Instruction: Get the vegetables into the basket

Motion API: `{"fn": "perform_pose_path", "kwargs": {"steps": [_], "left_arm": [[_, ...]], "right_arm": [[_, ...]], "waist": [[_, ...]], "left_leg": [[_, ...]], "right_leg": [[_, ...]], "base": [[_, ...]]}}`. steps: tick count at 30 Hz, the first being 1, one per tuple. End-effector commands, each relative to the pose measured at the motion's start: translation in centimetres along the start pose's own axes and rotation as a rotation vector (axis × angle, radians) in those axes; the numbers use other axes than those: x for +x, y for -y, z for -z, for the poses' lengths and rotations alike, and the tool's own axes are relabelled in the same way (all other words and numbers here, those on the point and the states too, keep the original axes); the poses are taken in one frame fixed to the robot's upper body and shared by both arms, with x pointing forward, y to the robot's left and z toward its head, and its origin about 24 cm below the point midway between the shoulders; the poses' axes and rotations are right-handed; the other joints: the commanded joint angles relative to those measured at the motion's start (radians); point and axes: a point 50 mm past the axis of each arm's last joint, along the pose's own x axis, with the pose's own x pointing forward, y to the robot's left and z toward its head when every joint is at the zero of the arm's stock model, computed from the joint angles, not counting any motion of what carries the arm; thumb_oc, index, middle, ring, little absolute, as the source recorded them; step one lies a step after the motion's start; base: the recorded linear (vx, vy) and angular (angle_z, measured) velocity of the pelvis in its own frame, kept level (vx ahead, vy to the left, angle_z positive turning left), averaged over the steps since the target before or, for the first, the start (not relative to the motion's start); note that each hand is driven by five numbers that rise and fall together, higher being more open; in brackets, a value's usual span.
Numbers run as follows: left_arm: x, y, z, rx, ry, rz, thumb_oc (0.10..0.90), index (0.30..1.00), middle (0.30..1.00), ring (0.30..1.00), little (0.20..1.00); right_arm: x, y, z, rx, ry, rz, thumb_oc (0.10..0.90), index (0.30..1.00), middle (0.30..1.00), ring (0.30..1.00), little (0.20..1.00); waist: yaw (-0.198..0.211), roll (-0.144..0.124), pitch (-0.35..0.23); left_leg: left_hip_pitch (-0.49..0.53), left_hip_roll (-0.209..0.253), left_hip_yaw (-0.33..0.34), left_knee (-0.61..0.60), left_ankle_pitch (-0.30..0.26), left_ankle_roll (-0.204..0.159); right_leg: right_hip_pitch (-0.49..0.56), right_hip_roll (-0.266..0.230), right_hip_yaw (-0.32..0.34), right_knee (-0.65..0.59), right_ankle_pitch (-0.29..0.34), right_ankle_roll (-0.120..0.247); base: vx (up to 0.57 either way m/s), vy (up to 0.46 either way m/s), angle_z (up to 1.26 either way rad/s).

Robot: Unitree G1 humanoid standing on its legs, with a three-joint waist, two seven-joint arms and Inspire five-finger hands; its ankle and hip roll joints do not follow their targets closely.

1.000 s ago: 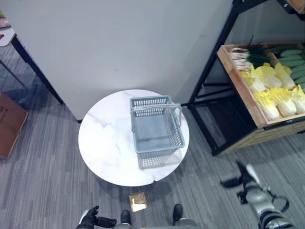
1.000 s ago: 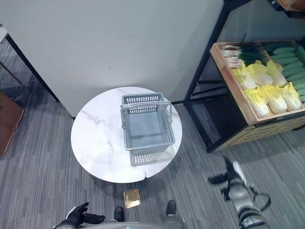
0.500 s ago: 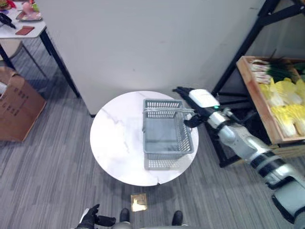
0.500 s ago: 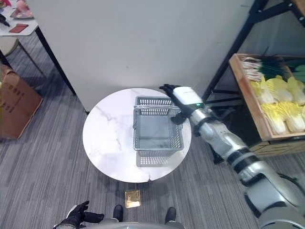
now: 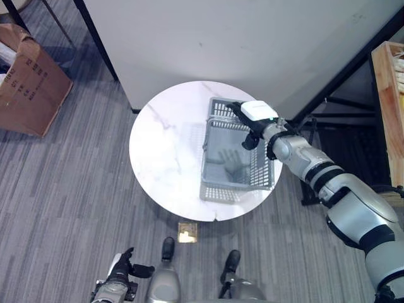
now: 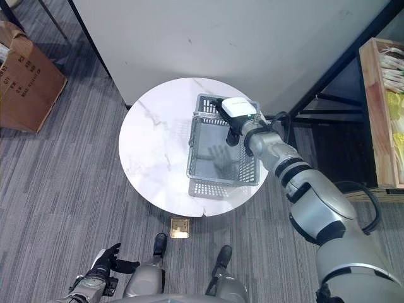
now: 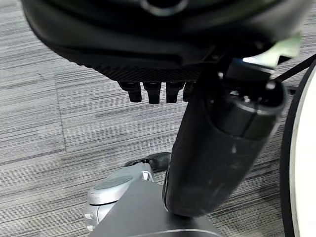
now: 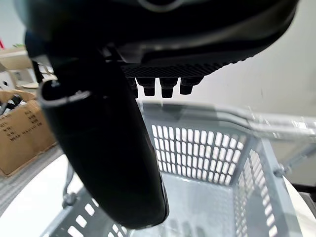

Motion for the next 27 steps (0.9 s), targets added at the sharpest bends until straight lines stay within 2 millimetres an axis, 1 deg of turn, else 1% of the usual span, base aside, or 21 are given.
{"fn": "perform_pose_path", "kwargs": {"steps": [1,5,6,7,11,12,13,17,18,19,20,24,27], "left_arm": [[-0.2,0.1,1.1,0.098,-0.032,0.002,0.9,1.0,1.0,1.0,1.0],[0.0,0.4,-0.1,0.104,0.006,0.004,0.9,1.0,1.0,1.0,1.0],[0.0,0.4,-0.3,0.105,0.014,0.003,0.9,1.0,1.0,1.0,1.0],[0.1,0.5,-0.7,0.109,0.027,0.002,0.9,1.0,1.0,1.0,1.0],[0.1,0.8,-0.8,0.118,0.031,0.009,0.9,1.0,1.0,1.0,1.0],[0.1,0.8,-0.8,0.118,0.031,0.009,0.9,1.0,1.0,1.0,1.0],[0.1,0.9,-0.8,0.124,0.031,0.014,0.9,1.0,1.0,1.0,1.0],[0.0,1.2,-0.8,0.141,0.036,0.031,0.9,1.0,1.0,1.0,1.0],[0.0,1.2,-0.8,0.141,0.036,0.031,0.9,1.0,1.0,1.0,1.0],[0.0,1.5,-0.8,0.147,0.039,0.041,0.9,1.0,1.0,1.0,1.0],[0.0,1.7,-0.9,0.15,0.042,0.049,0.9,1.0,1.0,1.0,1.0],[-0.1,2.0,-0.7,0.163,0.04,0.065,0.9,1.0,1.0,1.0,1.0],[-0.1,2.2,-0.5,0.167,0.03,0.075,0.9,1.0,1.0,1.0,1.0]], "right_arm": [[1.4,7.0,-0.4,-0.009,-0.013,0.25,0.9,1.0,1.0,1.0,1.0],[1.4,7.3,0.7,-0.013,-0.08,0.26,0.9,1.0,1.0,1.0,1.0],[1.3,7.2,1.1,-0.005,-0.101,0.262,0.602,0.583,0.583,0.583,0.583],[1.2,7.1,1.6,0.008,-0.123,0.271,0.4,0.3,0.3,0.3,0.3],[0.8,6.4,3.0,0.02,-0.186,0.243,0.4,0.3,0.3,0.3,0.3],[0.8,6.4,3.0,0.02,-0.186,0.243,0.4,0.3,0.3,0.3,0.3],[0.4,5.9,4.0,0.021,-0.222,0.225,0.4,0.3,0.3,0.3,0.3],[-0.8,5.3,6.5,0.036,-0.312,0.197,0.4,0.3,0.3,0.3,0.3],[-0.8,5.3,6.5,0.037,-0.312,0.197,0.4,0.3,0.3,0.3,0.3],[-2.1,4.4,8.6,0.07,-0.389,0.18,0.4,0.3,0.3,0.3,0.3],[-2.4,4.1,9.1,0.073,-0.408,0.17,0.4,0.3,0.3,0.3,0.3],[-3.2,3.3,10.1,0.066,-0.44,0.139,0.4,0.3,0.3,0.3,0.3],[-3.3,3.1,10.1,0.08,-0.439,0.144,0.4,0.3,0.3,0.3,0.3]], "waist": [[0.027,-0.006,-0.022],[0.037,0.001,-0.007],[0.041,0.004,-0.004],[0.046,0.009,0.003],[0.056,0.021,0.011],[0.056,0.021,0.011],[0.062,0.027,0.016],[0.067,0.042,0.021],[0.067,0.042,0.02],[0.069,0.05,0.024],[0.069,0.054,0.024],[0.064,0.058,0.026],[0.057,0.056,0.024]], "left_leg": [[-0.001,0.059,-0.021,-0.02,0.01,-0.054],[-0.024,0.057,-0.034,-0.02,0.019,-0.054],[-0.03,0.057,-0.037,-0.02,0.021,-0.054],[-0.039,0.054,-0.042,-0.02,0.024,-0.055],[-0.05,0.047,-0.048,-0.02,0.027,-0.054],[-0.05,0.047,-0.048,-0.02,0.027,-0.054],[-0.057,0.046,-0.053,-0.02,0.03,-0.054],[-0.069,0.042,-0.059,-0.02,0.035,-0.054],[-0.069,0.042,-0.06,-0.02,0.035,-0.054],[-0.076,0.038,-0.062,-0.02,0.037,-0.054],[-0.078,0.037,-0.062,-0.02,0.037,-0.054],[-0.076,0.036,-0.062,-0.02,0.038,-0.052],[-0.068,0.036,-0.058,-0.02,0.035,-0.051]], "right_leg": [[-0.015,-0.079,0.033,-0.001,0.087,0.092],[-0.03,-0.08,0.029,-0.001,0.086,0.091],[-0.033,-0.081,0.028,-0.001,0.087,0.091],[-0.04,-0.081,0.026,-0.001,0.088,0.091],[-0.05,-0.082,0.027,-0.001,0.088,0.091],[-0.05,-0.082,0.027,-0.001,0.088,0.091],[-0.053,-0.084,0.025,-0.001,0.087,0.091],[-0.06,-0.088,0.021,-0.001,0.087,0.093],[-0.06,-0.088,0.021,-0.001,0.087,0.093],[-0.065,-0.091,0.02,-0.001,0.088,0.094],[-0.066,-0.092,0.02,-0.001,0.087,0.094],[-0.069,-0.094,0.023,-0.001,0.087,0.095],[-0.065,-0.094,0.026,-0.001,0.086,0.095]], "base": [[0.0,0.0,0.0],[0.0,0.0,0.0],[-0.03,-0.005,0.03],[-0.03,0.0,0.11],[-0.01,0.004,0.09],[0.0,0.0,0.0],[0.0,0.0,0.0],[-0.01,0.002,0.02],[-0.02,0.003,0.03],[-0.02,0.002,0.03],[0.0,0.0,0.0],[0.0,0.004,0.02],[0.0,0.0,0.0]]}}
